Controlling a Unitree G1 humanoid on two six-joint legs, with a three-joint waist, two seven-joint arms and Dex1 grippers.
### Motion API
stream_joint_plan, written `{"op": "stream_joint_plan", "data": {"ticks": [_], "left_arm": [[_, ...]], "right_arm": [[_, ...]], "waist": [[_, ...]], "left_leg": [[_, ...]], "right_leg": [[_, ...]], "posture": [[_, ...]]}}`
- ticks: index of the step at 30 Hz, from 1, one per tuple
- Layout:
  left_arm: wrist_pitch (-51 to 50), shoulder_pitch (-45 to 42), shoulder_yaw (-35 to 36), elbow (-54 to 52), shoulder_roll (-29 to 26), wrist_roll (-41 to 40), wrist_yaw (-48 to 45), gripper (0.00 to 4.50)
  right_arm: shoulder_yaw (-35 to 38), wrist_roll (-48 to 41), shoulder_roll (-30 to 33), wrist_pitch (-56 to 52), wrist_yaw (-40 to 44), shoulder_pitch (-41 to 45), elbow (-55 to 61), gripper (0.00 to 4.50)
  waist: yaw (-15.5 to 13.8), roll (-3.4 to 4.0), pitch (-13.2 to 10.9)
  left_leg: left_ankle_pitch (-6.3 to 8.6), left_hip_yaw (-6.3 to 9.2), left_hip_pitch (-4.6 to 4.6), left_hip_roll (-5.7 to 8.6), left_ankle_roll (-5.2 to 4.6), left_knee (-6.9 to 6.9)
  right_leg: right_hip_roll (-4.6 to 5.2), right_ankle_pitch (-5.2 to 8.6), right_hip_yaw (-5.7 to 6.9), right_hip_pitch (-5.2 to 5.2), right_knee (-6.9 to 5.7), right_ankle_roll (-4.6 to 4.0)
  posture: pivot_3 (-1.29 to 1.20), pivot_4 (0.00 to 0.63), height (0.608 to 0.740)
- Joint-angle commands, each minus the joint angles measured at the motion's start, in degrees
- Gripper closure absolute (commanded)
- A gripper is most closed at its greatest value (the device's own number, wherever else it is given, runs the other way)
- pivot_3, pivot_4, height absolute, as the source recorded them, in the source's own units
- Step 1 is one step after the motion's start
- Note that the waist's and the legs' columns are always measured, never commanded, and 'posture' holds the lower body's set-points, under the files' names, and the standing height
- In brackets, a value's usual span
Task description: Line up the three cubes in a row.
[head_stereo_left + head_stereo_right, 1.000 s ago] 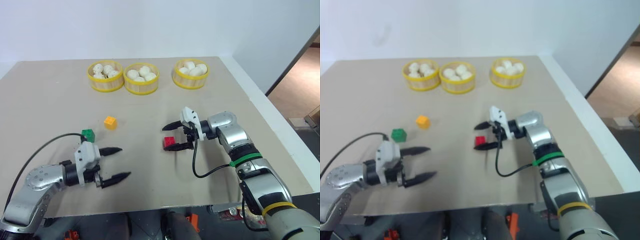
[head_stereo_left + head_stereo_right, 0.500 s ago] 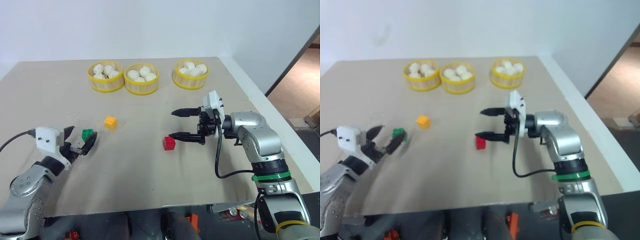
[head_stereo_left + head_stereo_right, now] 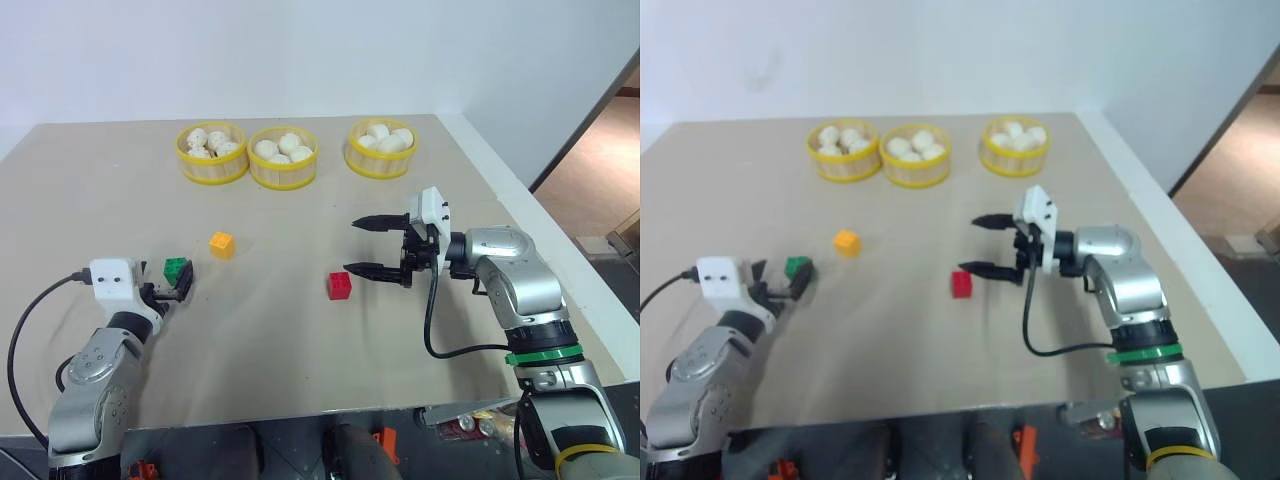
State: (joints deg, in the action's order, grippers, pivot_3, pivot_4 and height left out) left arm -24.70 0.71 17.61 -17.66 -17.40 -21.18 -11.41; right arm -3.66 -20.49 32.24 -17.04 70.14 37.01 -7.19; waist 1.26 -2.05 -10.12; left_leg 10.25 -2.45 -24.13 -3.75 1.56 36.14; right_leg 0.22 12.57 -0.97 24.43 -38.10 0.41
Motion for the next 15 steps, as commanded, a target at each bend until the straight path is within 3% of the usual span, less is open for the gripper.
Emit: {"op": "stream_joint_plan", "data": {"ticks": [1,8,12,15], "left_arm": [[1.5,0.39,-0.02,1.19,-1.36,1.19,-1.28,0.0],[2.44,-0.68,-0.73,4.75,-1.02,2.54,-1.97,0.0],[2.93,-2.68,-1.15,6.46,-0.72,2.72,-2.02,1.09],[3.08,-3.38,-1.23,7.12,-0.92,2.82,-2.11,2.2]], "right_arm": [[1.96,-3.97,0.03,-1.76,1.49,0.6,2.3,0.01],[1.3,-6.62,0.71,-4.21,2.94,0.26,4.05,0.01],[1.0,-6.42,1.07,-4.31,2.96,-0.23,4.72,0.0],[0.94,-6.05,1.06,-3.94,2.69,-0.44,4.84,0.0]], "waist": [[-0.02,0.0,0.0],[-0.05,0.0,0.0],[-0.06,0.0,0.0],[-0.06,0.0,0.0]], "left_leg": [[0.0,0.0,0.0,0.0,0.0,0.0],[0.0,-0.01,-0.03,0.01,0.0,0.01],[0.0,0.02,-0.02,0.01,0.0,0.01],[0.0,0.0,-0.02,0.01,0.0,0.01]], "right_leg": [[0.01,0.02,0.0,0.0,0.0,-0.03],[0.05,0.11,0.0,-0.01,0.0,-0.18],[0.04,0.1,0.03,-0.01,0.0,-0.18],[0.04,0.1,0.02,-0.01,0.0,-0.17]], "posture": [[0.0,0.15,0.74],[0.0,0.15,0.74],[0.0,0.15,0.74],[0.0,0.15,0.74]]}}
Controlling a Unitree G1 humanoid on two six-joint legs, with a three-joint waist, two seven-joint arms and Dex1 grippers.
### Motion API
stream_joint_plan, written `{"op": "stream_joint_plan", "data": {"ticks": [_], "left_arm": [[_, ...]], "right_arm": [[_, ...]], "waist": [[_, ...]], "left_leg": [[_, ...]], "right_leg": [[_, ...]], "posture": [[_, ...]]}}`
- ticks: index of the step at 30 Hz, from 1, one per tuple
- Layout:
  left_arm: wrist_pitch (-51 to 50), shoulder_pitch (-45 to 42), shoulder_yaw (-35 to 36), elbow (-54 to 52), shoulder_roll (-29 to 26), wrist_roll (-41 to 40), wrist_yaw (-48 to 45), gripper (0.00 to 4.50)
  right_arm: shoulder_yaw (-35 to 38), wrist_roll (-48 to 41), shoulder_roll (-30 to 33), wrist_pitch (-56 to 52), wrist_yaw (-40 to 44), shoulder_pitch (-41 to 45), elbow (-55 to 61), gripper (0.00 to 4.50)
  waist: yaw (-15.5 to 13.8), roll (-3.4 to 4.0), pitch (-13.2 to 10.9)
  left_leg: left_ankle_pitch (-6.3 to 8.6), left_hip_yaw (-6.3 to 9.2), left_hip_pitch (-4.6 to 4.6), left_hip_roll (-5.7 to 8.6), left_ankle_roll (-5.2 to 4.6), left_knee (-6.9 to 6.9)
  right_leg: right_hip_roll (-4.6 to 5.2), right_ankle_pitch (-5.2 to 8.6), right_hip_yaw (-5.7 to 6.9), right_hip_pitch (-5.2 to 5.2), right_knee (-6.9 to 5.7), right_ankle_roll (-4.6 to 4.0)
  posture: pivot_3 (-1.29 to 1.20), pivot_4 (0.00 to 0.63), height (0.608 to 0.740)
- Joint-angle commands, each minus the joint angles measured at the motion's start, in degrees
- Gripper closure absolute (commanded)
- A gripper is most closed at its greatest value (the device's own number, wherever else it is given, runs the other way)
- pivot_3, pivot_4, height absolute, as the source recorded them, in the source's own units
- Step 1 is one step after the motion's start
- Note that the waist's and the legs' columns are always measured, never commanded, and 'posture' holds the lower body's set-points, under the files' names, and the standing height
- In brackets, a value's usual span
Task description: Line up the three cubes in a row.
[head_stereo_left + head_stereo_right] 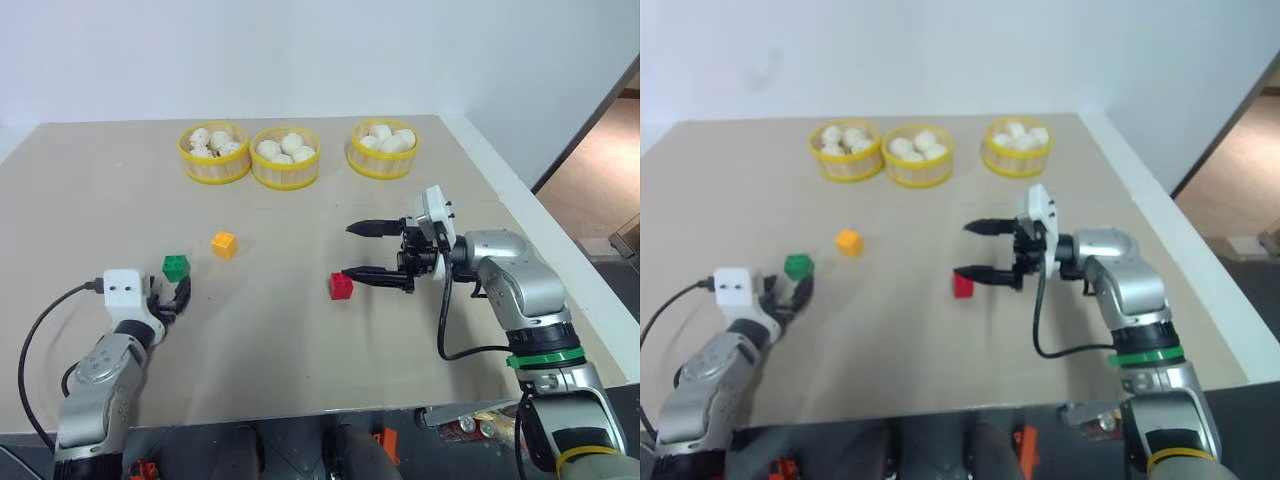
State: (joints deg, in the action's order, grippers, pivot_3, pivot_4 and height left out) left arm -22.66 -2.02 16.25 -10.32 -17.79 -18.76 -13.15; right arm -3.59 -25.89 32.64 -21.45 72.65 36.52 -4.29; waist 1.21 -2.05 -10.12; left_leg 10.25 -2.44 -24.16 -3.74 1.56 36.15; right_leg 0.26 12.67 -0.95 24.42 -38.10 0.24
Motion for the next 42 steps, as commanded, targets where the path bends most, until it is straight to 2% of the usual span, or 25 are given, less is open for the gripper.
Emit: {"op": "stream_joint_plan", "data": {"ticks": [1,3,4,13,19,26,30,34,42], "left_arm": [[1.07,-0.72,0.13,-0.12,-0.57,0.45,-0.4,2.54],[1.08,-0.82,0.18,-0.01,-0.68,0.66,-0.29,3.13],[1.07,-0.87,0.22,0.05,-0.74,0.78,-0.21,3.25],[0.64,-1.15,1.07,0.25,-2.03,0.98,0.2,3.25],[2.84,0.41,1.15,-1.68,-3.89,0.6,-3.08,3.25],[11.39,9.27,4.02,-4.37,-11.94,-4.88,-21.08,3.25],[17.03,9.78,-1.04,-2.51,-19.46,-4.08,-36.35,3.25],[19.57,2.29,-7.31,2.27,-22.12,-3.71,-44.8,3.25],[21.82,-15.41,-19.75,15.05,-20.7,-0.63,-57.91,3.25]], "right_arm": [[0.84,-0.56,0.72,0.57,0.18,-0.05,2.0,0.0],[0.77,-0.31,0.86,0.82,0.21,-0.22,2.07,0.0],[0.75,-0.19,0.9,0.91,0.21,-0.24,2.05,0.0],[-0.01,0.98,1.13,2.44,0.58,-0.26,1.22,0.0],[-0.38,1.33,0.78,3.25,0.79,0.2,0.7,0.0],[-0.52,0.51,0.74,2.56,1.32,0.76,2.41,0.0],[-0.89,0.51,1.14,2.37,2.2,1.13,2.78,0.0],[-1.01,0.98,1.4,2.46,2.51,1.34,2.77,0.0],[-0.09,-0.14,4.27,-0.43,3.03,0.35,5.33,0.0]], "waist": [[0.0,0.0,0.0],[0.0,0.0,0.0],[0.0,0.0,0.0],[0.01,0.0,0.0],[0.02,0.0,0.0],[0.04,0.0,0.0],[-0.1,0.0,0.0],[-0.18,0.03,-0.02],[0.18,0.03,-0.02]], "left_leg": [[0.0,-0.01,0.0,0.0,0.0,0.0],[0.0,-0.02,0.0,0.0,0.0,0.0],[0.0,-0.01,-0.01,0.0,0.01,0.0],[0.0,0.0,-0.01,0.0,0.01,-0.01],[0.01,0.0,-0.04,0.0,0.01,-0.02],[0.04,-0.1,-0.09,-0.03,0.06,-0.24],[0.03,-0.09,-0.22,-0.04,0.05,-0.29],[0.03,-0.29,-0.23,-0.02,0.05,-0.3],[0.02,-0.36,-0.39,-0.03,0.03,-0.24]], "right_leg": [[0.0,0.0,-0.01,0.0,0.0,0.0],[0.01,-0.02,-0.01,0.0,0.01,0.05],[0.0,-0.04,-0.01,0.01,0.01,0.09],[0.0,0.01,0.0,0.01,0.01,-0.01],[0.0,0.01,0.0,0.05,0.01,0.01],[0.02,0.13,-0.05,0.32,0.01,-0.18],[0.01,0.14,-0.01,0.48,-0.01,-0.22],[0.12,0.14,-0.06,0.53,0.0,-0.2],[0.0,-0.04,-0.15,0.65,0.0,0.23]], "posture": [[0.0,0.15,0.74],[0.0,0.15,0.74],[0.0,0.15,0.74],[0.0,0.15,0.74],[0.0,0.15,0.74],[0.0,0.15,0.74],[0.0,0.15,0.74],[0.0,0.15,0.74],[0.0,0.15,0.74]]}}
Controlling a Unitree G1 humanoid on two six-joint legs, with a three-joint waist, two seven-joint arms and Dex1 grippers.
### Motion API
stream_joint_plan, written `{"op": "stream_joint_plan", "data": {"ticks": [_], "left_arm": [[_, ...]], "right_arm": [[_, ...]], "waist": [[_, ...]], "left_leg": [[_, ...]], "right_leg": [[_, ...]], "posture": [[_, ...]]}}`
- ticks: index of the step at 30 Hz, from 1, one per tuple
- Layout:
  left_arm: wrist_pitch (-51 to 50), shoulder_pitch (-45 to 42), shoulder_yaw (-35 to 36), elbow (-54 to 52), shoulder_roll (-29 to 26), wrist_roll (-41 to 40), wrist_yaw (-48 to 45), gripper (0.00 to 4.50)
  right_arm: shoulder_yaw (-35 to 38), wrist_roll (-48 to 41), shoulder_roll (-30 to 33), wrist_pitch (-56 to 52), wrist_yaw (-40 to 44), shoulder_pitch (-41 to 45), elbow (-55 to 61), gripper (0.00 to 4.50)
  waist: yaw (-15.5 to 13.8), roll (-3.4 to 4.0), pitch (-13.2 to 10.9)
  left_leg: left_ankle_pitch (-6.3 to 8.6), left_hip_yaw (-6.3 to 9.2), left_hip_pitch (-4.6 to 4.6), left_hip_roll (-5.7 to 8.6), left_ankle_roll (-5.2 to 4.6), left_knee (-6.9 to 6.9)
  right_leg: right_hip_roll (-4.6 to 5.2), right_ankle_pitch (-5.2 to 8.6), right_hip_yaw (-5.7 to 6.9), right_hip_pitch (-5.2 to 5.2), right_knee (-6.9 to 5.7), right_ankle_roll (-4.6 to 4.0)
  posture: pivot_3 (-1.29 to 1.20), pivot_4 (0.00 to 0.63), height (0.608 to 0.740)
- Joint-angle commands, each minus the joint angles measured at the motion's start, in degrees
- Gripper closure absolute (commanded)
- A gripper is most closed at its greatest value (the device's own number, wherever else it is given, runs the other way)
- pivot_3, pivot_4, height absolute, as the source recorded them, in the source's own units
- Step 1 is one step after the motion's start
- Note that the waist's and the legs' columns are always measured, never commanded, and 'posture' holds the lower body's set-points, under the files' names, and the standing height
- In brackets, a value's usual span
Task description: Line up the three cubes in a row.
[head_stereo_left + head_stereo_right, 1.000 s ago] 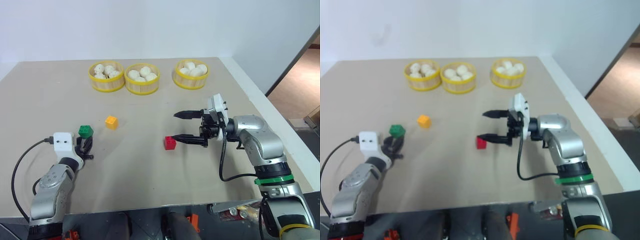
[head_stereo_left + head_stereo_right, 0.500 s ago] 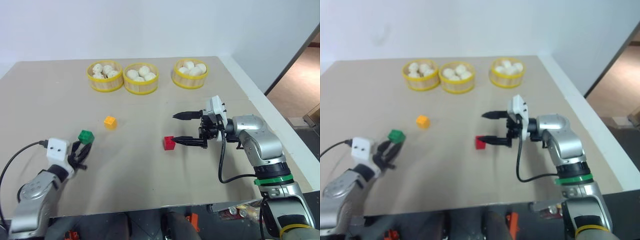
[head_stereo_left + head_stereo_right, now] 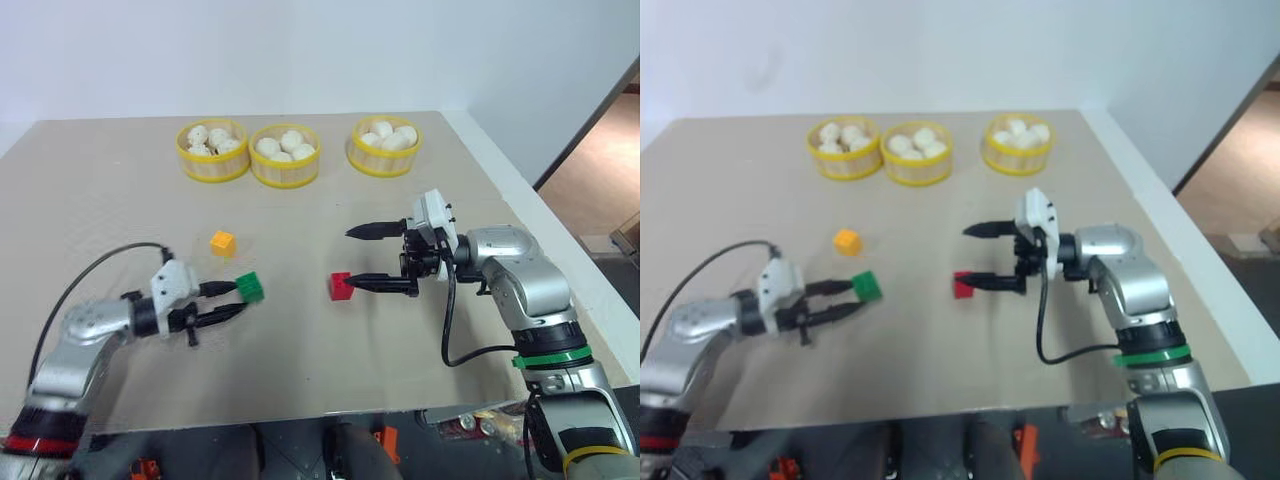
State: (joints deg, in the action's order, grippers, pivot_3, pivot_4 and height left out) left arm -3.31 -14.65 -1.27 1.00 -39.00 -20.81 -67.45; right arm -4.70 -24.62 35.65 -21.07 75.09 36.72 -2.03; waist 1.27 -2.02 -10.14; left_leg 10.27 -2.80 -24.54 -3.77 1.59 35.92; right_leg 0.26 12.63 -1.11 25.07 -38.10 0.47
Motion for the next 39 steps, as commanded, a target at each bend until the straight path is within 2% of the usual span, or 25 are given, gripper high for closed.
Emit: {"op": "stream_joint_plan", "data": {"ticks": [1,4,10,22,31,39], "left_arm": [[3.15,-4.89,-3.45,5.79,1.26,2.25,-4.34,3.25],[4.74,-10.95,-6.54,12.2,3.88,4.78,-5.88,3.25],[6.47,-17.1,-8.68,18.77,8.1,7.05,-6.25,3.25],[10.46,-18.81,-10.58,23.99,9.06,10.75,-8.94,3.25],[11.89,-20.99,-10.55,27.31,11.45,11.85,-8.0,3.25],[13.31,-20.16,-10.9,28.21,11.15,14.21,-6.2,3.25]], "right_arm": [[1.01,-1.43,1.45,-0.9,0.52,-0.13,3.45,0.0],[1.13,-1.43,1.88,-1.07,-0.16,-0.81,4.41,0.0],[1.66,-1.59,2.02,-1.57,-1.73,-1.46,5.84,0.0],[2.44,-2.82,3.11,-3.07,-4.18,-4.74,9.97,0.0],[2.86,-4.27,3.42,-4.52,-4.67,-4.56,10.21,0.0],[2.62,-4.4,3.54,-4.32,-4.94,-4.78,10.17,0.0]], "waist": [[0.13,0.0,0.0],[-0.07,0.0,0.0],[-0.01,0.0,0.0],[0.03,0.0,0.0],[-0.05,0.0,0.0],[-0.05,0.0,0.0]], "left_leg": [[0.01,-0.04,0.0,-0.01,-0.01,-0.01],[0.03,0.03,-0.01,-0.02,-0.03,-0.06],[0.02,0.0,-0.06,-0.01,-0.04,0.04],[0.02,0.05,-0.07,-0.01,-0.04,0.25],[0.02,0.03,-0.11,0.0,-0.04,0.49],[0.01,0.04,-0.09,0.0,-0.05,0.51]], "right_leg": [[-0.04,0.01,-0.05,0.03,0.0,-0.01],[-0.11,0.05,-0.04,0.05,-0.03,-0.01],[-0.11,0.01,-0.09,0.05,-0.04,0.05],[-0.12,-0.06,-0.07,0.01,-0.09,0.1],[-0.08,-0.19,-0.11,-0.06,-0.09,0.24],[-0.08,-0.24,-0.12,-0.08,-0.09,0.24]], "posture": [[0.0,0.15,0.74],[0.0,0.15,0.74],[0.0,0.15,0.74],[0.0,0.15,0.74],[0.0,0.15,0.74],[0.0,0.15,0.74]]}}
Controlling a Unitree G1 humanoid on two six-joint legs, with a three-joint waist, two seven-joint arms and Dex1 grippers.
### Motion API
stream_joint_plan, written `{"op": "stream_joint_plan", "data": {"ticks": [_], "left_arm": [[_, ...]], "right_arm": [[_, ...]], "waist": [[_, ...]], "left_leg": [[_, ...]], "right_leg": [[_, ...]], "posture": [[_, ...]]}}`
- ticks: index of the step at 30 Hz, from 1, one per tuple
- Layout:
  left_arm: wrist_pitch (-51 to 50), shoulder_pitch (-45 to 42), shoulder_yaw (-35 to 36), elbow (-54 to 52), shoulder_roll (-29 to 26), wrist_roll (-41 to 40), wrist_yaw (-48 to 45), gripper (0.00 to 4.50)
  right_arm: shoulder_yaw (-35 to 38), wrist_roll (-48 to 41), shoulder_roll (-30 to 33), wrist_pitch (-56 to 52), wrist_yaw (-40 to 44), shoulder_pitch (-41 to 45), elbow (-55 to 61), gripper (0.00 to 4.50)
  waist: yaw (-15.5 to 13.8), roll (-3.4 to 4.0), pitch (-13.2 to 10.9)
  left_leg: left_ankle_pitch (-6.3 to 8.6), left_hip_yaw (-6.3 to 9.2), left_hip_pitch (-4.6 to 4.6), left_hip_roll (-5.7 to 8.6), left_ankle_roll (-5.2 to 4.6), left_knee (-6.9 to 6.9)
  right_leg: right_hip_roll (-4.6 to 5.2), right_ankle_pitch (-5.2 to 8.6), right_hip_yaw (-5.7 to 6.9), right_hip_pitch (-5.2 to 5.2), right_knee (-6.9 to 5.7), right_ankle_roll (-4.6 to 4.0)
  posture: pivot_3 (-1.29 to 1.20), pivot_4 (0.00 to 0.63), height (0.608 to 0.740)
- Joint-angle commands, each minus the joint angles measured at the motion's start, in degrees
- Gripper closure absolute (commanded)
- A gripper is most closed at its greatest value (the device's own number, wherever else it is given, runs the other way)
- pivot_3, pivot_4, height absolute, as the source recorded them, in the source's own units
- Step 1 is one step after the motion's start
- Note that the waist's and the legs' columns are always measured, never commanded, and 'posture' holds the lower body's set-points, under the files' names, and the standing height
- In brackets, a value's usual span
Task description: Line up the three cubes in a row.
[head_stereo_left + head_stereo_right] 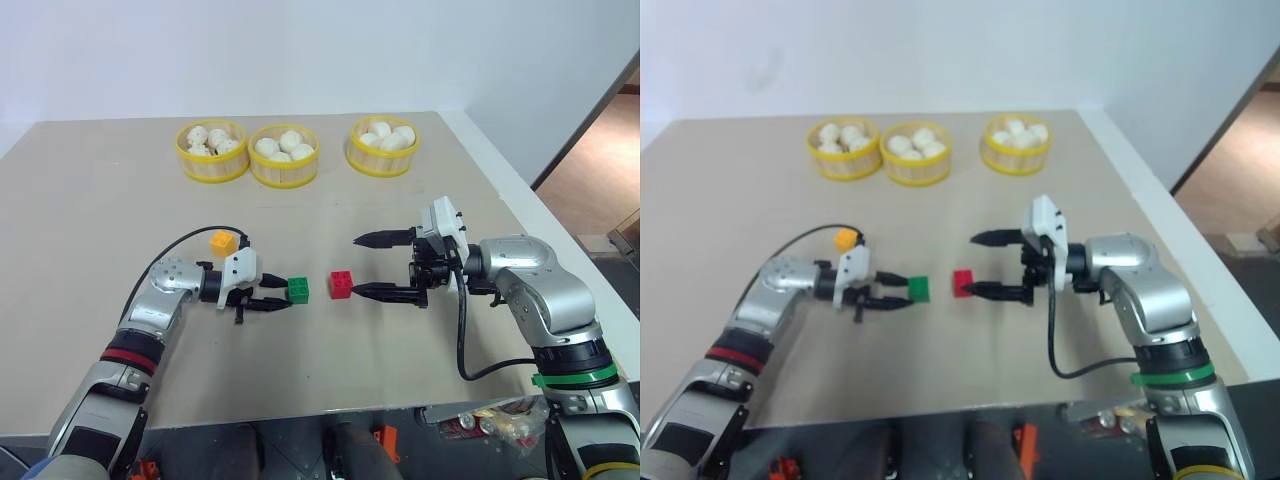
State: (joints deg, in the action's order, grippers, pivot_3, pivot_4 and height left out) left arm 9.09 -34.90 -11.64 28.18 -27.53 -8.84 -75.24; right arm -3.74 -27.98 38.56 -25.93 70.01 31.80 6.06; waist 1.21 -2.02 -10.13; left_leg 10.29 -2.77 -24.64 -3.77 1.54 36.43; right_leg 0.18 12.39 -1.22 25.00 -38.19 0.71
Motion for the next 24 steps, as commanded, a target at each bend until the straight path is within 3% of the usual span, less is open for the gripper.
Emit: {"op": "stream_joint_plan", "data": {"ticks": [1,3,5,11,24], "left_arm": [[0.79,0.06,-0.46,1.23,-0.32,2.52,2.17,3.25],[-0.17,-0.38,-0.43,1.72,-0.28,2.75,2.82,3.25],[-0.23,-0.92,-0.44,2.19,-0.26,2.91,3.17,2.2],[-1.06,-1.43,0.09,0.64,-0.53,2.64,3.89,0.2],[-5.9,5.79,3.31,-12.76,-6.15,-1.94,2.49,0.09]], "right_arm": [[1.63,-1.01,0.64,0.63,0.14,0.1,2.05,0.0],[1.59,-0.93,0.63,0.77,0.16,0.07,1.95,0.0],[1.48,-0.82,0.61,0.91,0.18,0.03,1.87,0.0],[1.25,-0.44,0.77,1.34,0.34,-0.36,1.74,0.0],[0.59,0.05,0.86,2.32,0.88,0.02,0.72,0.0]], "waist": [[0.0,0.0,0.0],[0.0,0.0,0.0],[0.0,0.0,0.0],[0.02,0.0,0.0],[0.07,0.0,0.0]], "left_leg": [[0.0,0.0,0.0,0.0,0.0,0.0],[-0.01,0.0,0.01,0.0,-0.02,0.01],[-0.04,0.0,0.03,0.0,-0.06,0.02],[-0.13,-0.01,0.04,0.0,-0.2,0.03],[-0.11,-0.04,-0.01,-0.01,-0.21,-0.08]], "right_leg": [[0.0,0.0,0.0,0.0,0.0,0.0],[0.0,-0.03,0.0,-0.02,0.0,0.0],[0.0,-0.09,0.0,-0.03,0.0,0.0],[-0.01,-0.2,-0.01,-0.02,0.0,-0.05],[-0.02,-0.1,-0.04,0.08,0.0,-0.05]], "posture": [[0.0,0.15,0.74],[0.0,0.15,0.74],[0.0,0.15,0.74],[0.0,0.15,0.74],[0.0,0.15,0.74]]}}
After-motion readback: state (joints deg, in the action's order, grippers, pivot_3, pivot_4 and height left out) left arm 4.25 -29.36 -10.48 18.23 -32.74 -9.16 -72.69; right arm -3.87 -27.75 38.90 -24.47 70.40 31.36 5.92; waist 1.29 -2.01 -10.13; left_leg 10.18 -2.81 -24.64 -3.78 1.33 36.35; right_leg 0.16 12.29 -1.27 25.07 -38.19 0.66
